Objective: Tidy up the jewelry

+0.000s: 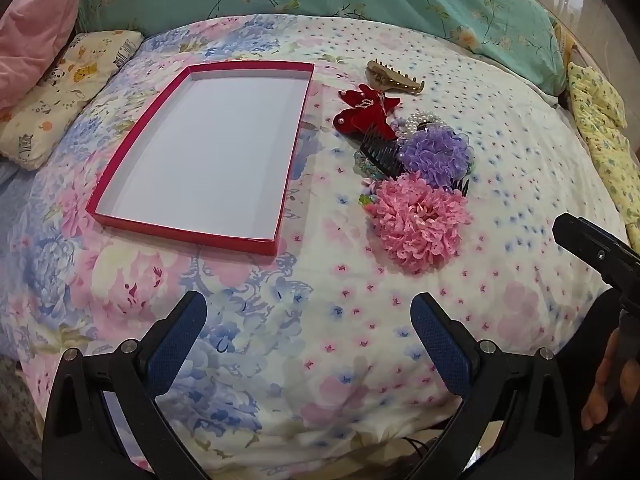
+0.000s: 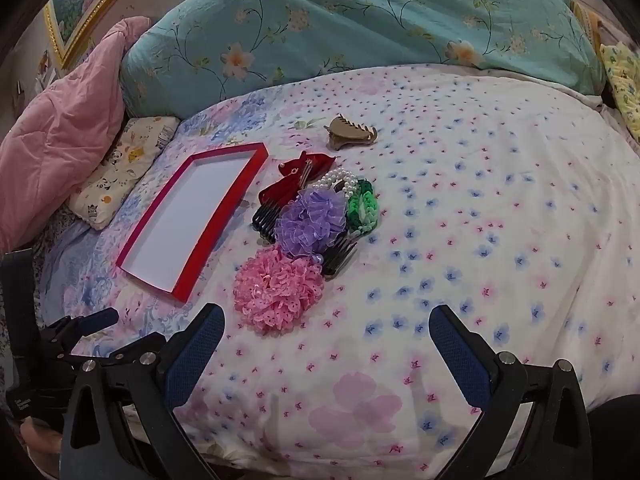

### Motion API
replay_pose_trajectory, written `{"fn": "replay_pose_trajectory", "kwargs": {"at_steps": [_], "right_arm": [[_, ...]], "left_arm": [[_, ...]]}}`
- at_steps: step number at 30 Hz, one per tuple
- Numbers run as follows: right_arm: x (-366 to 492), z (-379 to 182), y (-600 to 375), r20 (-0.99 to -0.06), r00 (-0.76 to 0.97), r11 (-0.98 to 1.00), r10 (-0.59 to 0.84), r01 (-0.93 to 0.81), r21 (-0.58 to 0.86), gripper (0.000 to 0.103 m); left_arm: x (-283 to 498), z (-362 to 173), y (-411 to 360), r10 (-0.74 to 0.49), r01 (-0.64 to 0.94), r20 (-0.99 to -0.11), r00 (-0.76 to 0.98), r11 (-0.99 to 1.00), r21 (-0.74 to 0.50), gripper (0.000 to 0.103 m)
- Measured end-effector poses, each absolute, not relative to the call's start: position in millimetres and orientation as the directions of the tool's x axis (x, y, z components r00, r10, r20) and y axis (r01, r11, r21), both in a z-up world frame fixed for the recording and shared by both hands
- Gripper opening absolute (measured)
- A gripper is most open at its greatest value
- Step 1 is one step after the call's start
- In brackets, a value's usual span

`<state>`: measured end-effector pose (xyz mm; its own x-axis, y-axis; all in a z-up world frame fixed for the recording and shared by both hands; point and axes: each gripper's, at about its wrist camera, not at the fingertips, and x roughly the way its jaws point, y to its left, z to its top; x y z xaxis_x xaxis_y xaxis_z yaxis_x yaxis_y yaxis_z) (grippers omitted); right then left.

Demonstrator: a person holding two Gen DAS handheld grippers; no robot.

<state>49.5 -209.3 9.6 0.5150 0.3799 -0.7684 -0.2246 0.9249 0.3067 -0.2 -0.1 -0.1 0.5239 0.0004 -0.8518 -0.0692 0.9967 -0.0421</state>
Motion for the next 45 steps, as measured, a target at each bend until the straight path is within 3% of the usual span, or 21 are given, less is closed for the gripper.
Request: {"fn": "replay_pose_trajectory", "kwargs": {"at_steps": [28,45], "right_arm": [[49.2,11.7,-207.3,-0.758,0.517,0.917,0.398,-0.232,0.323,0.101],[53.4,2.9,-207.1,-0.765,0.508,0.918,0.397,-0.225,0.327,0.099]], "left_arm": [[1.4,-6.0,0.1,-0.006,-0.069,-0.848,0.531,0.996,-0.05,0.103],[9.4,-13.1,-1.7,-0.085,-0.054,-0.813,0.576,0.988,-0.142,0.103]]}}
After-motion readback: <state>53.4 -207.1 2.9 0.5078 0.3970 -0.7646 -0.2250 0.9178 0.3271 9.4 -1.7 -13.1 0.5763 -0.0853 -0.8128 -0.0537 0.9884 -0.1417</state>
